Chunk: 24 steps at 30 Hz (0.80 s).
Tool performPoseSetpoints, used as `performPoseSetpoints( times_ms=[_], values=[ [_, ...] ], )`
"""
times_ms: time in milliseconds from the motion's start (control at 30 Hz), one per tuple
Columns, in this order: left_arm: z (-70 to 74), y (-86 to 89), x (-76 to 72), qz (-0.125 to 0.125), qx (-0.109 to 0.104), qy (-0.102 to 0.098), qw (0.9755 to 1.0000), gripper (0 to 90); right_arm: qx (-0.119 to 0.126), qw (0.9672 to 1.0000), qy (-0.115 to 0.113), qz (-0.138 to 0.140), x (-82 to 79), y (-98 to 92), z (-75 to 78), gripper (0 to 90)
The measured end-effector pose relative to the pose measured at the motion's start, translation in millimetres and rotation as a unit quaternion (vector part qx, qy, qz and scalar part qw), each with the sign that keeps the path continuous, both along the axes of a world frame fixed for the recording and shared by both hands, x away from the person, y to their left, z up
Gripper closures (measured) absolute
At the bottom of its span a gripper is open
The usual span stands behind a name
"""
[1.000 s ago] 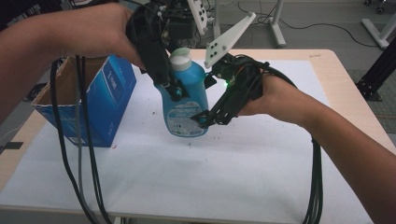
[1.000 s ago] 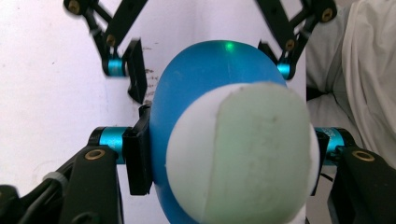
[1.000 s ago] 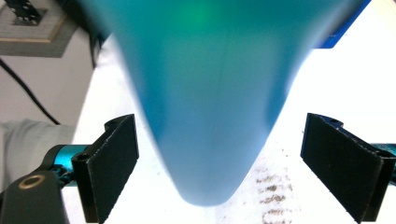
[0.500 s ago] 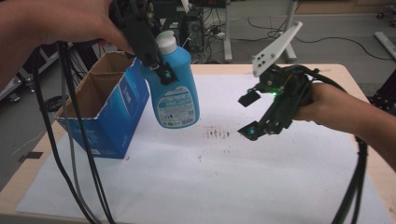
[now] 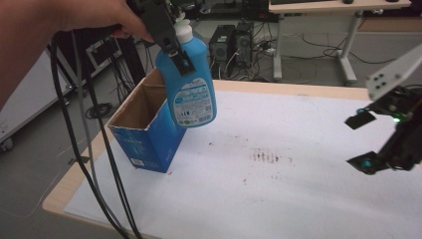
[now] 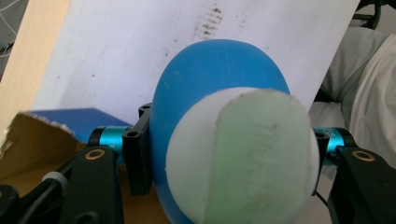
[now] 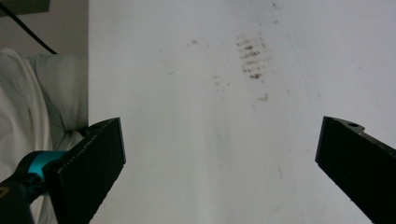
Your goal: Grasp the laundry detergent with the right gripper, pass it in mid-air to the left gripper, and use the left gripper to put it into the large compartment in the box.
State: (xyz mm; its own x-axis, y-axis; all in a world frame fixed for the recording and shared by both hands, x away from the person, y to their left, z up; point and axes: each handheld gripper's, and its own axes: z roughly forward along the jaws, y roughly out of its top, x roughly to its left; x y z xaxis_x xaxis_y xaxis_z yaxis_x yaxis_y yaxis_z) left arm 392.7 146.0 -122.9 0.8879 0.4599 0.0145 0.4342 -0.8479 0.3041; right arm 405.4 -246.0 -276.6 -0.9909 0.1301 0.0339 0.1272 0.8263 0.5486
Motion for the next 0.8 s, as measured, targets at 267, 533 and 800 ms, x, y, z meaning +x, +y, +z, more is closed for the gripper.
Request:
performPoseSetpoints(
  times_ms=[267, 533, 800],
  values=[
    [17.3, 34.6, -5.1, 0.044, -0.002, -0.005, 0.9990, 38.0, -0.018, 0.9993, -0.016, -0.028, 0.3, -17.9, 3.7, 1.0],
    [29.8, 61.4, -10.8, 0.079, 0.002, -0.012, 0.9968, 38.1, -0.022, 0.9978, -0.027, -0.056, 1.5, -23.3, 5.8, 1.1],
    [30.9, 83.0, -11.4, 0.108, 0.004, -0.019, 0.9940, 38.1, -0.023, 0.9982, -0.027, -0.049, 1.4, -21.4, 5.6, 1.1]
  ],
)
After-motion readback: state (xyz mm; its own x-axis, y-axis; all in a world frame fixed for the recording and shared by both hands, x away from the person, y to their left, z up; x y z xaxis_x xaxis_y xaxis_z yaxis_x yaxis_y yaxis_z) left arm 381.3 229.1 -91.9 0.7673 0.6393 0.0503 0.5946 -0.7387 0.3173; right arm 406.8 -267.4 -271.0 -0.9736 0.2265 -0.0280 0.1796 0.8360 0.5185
